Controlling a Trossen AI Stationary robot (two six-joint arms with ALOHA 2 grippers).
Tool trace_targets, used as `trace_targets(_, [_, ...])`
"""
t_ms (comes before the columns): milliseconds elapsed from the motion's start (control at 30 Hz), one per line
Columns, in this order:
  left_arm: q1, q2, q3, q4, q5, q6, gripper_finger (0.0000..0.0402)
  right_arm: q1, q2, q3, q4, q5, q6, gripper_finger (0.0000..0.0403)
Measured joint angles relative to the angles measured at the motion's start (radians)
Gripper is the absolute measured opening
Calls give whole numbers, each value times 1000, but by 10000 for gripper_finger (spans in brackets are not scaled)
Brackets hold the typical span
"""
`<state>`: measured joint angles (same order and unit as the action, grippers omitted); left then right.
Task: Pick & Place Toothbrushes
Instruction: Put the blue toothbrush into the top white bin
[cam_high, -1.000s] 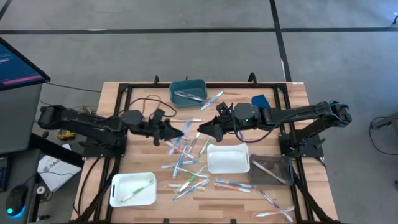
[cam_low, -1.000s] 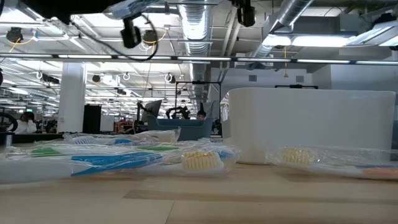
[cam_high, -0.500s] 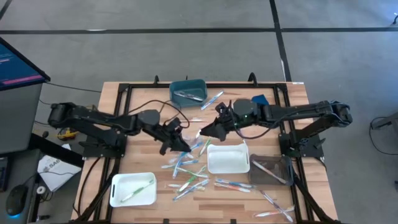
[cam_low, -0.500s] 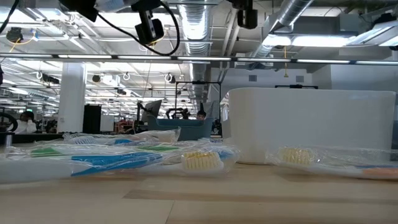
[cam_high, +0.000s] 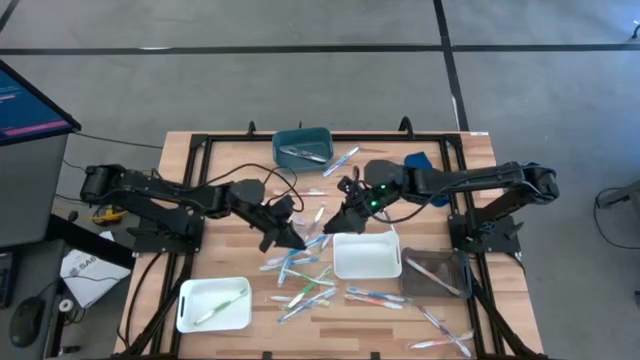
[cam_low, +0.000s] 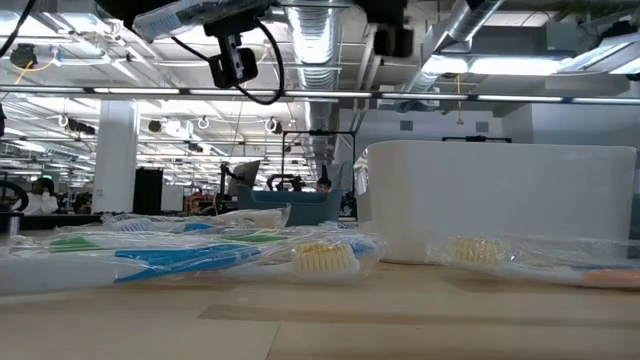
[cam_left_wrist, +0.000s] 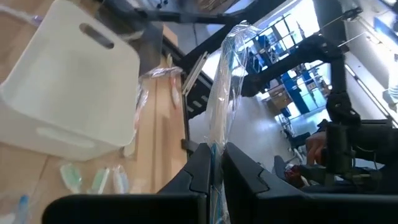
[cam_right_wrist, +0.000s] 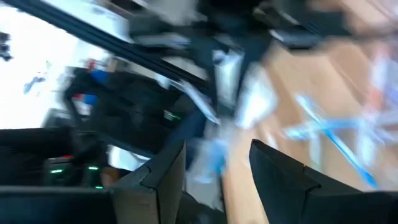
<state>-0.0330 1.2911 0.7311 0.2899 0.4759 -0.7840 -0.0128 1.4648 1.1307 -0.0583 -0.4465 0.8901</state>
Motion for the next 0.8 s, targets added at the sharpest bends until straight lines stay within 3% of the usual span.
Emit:
trace_targets(233, [2,39,0,-31,35,-5,11,2,77,13,63,-27,1,173])
trace_targets(600, [1,109,0,-30,72,-9,11,29,227,114,26,-158,-5,173])
trace_targets(800, [-1,107,0,-27,79,-10,11,51,259,129,-23,-161,-33,173])
